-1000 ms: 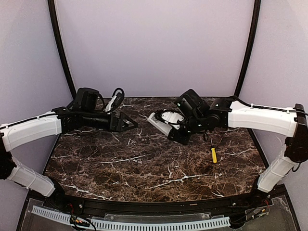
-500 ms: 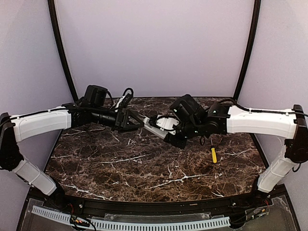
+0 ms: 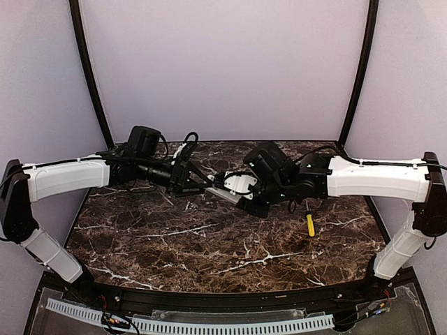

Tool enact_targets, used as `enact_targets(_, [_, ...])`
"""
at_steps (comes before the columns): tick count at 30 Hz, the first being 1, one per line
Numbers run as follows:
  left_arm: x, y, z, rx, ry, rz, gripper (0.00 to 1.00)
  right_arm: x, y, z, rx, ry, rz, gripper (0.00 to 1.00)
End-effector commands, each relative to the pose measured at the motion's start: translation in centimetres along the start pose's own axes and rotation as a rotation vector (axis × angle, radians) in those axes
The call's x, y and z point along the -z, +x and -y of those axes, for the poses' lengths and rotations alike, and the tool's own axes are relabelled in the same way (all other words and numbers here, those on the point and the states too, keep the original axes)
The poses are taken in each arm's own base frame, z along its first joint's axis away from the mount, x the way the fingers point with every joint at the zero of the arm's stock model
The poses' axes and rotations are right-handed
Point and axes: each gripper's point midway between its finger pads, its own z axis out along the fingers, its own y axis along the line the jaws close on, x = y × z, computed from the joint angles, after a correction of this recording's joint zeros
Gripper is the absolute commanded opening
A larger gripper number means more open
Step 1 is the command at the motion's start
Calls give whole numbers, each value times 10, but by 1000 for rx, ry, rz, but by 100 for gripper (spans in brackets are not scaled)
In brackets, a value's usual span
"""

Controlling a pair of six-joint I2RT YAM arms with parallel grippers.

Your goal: Unload the batteries from the remote control

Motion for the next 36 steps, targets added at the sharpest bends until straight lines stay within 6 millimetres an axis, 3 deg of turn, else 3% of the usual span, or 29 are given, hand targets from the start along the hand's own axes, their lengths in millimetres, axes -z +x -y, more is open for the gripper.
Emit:
enact_targets(1, [-3,-10,11,-15,33,12,63,-1,-20,0,17,17,57,0])
enact_targets(36, [-32,3,0,14,22,-50,41,-9,-26,-4,28,5,52,0])
